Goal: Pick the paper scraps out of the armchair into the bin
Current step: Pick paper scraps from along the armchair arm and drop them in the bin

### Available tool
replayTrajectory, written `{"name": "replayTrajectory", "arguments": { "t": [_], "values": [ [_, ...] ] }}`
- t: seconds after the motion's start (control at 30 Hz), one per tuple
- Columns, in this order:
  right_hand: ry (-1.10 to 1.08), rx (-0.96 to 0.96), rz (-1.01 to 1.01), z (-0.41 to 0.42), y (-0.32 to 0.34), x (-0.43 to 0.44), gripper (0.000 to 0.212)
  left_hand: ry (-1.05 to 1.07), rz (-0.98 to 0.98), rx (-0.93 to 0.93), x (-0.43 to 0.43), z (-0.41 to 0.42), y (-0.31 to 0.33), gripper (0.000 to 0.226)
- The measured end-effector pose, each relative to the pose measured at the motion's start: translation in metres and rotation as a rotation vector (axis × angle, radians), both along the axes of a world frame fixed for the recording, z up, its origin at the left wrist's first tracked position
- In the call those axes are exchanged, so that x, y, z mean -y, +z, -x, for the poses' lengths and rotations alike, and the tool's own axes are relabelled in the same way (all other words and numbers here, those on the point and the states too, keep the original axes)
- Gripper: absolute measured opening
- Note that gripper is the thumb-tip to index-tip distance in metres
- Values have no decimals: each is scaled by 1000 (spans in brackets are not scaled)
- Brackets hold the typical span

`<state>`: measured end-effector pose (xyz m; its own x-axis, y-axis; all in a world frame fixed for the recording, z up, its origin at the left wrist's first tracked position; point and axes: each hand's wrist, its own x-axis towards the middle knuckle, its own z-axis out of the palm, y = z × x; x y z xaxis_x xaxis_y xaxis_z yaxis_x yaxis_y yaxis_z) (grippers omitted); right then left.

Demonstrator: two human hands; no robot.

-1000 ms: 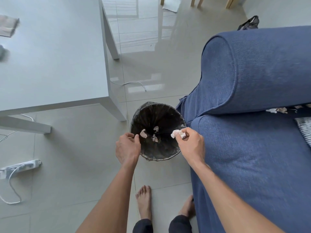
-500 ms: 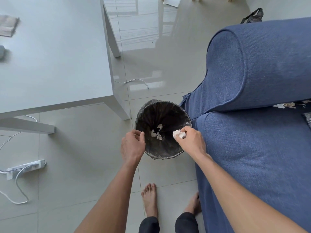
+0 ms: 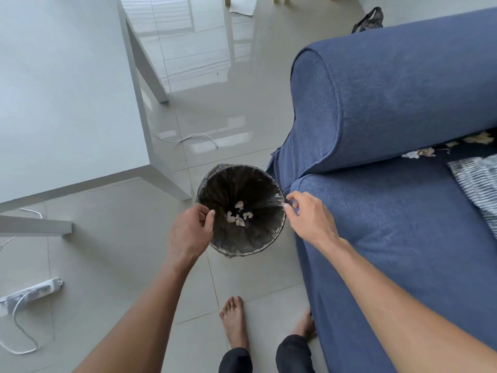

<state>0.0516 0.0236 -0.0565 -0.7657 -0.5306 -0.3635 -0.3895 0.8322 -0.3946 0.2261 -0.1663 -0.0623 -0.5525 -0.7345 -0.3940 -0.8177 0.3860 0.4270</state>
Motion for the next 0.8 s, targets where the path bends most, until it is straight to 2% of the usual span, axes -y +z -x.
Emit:
{"name": "replayTrajectory", "arguments": {
  "t": [0.13, 0.3, 0.43, 0.57, 0.8],
  "values": [
    [-147, -205, 210, 31, 23, -47, 12, -174, 79, -65, -28, 34, 8, 30],
    [-225, -334, 180, 74, 35, -132, 16, -369, 138, -142, -93, 96, 17, 29],
    [-261, -322, 71, 104, 32, -194, 31, -462, 111, -176, -153, 145, 19, 41],
    [-246, -271, 55, 125, 24, -229, 41, -562, 134, -201, -193, 193, 16, 45],
    [-250, -222, 101, 191, 14, -245, 43, -519, 106, -210, -240, 269, 5, 39]
  ]
}}
